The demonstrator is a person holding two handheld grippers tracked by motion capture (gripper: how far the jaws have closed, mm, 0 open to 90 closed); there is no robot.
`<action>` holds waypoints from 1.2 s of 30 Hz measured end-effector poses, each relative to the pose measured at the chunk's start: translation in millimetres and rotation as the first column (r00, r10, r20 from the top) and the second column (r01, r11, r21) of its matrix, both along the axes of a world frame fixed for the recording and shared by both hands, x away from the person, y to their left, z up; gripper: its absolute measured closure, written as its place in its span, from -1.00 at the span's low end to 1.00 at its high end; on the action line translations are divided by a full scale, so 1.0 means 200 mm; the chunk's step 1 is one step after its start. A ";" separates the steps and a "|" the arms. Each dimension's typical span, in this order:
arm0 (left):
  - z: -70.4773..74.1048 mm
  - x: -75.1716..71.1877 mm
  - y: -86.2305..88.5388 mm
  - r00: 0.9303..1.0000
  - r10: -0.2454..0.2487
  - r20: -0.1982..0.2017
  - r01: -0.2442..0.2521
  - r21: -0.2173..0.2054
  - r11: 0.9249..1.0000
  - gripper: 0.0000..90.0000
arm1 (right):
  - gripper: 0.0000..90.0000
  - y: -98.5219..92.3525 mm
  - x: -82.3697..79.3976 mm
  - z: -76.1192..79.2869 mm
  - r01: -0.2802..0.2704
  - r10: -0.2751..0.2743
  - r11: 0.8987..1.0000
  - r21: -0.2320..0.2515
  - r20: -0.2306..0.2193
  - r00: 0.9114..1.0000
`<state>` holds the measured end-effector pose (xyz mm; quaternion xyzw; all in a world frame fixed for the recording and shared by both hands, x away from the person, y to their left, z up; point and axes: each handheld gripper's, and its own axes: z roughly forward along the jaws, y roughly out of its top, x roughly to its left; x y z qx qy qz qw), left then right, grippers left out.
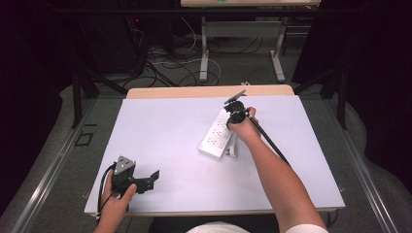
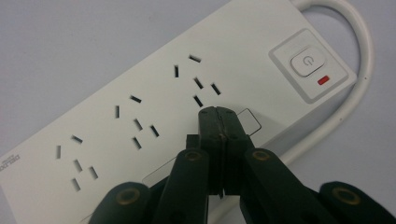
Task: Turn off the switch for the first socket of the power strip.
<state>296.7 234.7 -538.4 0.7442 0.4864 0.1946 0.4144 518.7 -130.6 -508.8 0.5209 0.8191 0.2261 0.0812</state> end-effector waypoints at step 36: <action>0.00 0.00 0.00 1.000 0.002 0.003 -0.002 0.003 1.000 -0.99 | 1.00 -0.01 -0.01 -0.02 -0.019 0.019 1.000 0.003 0.020 1.000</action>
